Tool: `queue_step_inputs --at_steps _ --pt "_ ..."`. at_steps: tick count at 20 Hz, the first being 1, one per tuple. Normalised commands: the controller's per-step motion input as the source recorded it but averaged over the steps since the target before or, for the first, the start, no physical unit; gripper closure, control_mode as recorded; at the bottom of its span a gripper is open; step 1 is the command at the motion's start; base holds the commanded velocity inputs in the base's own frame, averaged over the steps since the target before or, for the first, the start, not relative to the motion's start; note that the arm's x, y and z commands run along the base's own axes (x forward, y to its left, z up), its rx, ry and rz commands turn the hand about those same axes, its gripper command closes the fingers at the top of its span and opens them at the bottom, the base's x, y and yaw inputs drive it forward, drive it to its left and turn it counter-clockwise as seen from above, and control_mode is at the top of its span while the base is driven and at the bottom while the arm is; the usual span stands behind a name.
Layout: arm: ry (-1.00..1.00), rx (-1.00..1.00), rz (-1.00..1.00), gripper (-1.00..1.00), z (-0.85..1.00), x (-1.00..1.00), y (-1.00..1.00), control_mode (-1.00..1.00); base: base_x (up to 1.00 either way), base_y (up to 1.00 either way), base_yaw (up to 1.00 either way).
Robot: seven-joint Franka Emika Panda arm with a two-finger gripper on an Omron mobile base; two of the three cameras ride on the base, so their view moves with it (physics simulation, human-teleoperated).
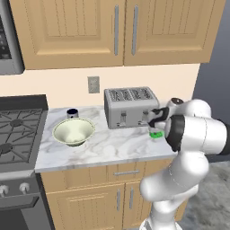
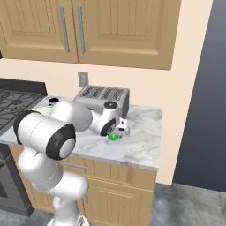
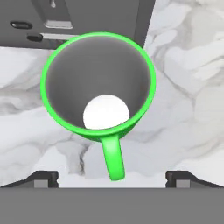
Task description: Clear the mugs and bowl far away from the sink.
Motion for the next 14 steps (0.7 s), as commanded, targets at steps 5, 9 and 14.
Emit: queue_step_inputs --at_steps 5,9,14 --pt "-0.06 0.0 0.0 -1.0 0.37 -0.33 0.03 -1.0 0.0 0.0 0.0" --pt "-0.01 0.0 0.0 -1.0 0.48 -0.55 0.03 -1.0 0.0 0.0 0.0" --pt "0.0 0.0 -0.02 -1.0 0.67 -0.68 0.11 -1.0 0.0 0.0 0.0"
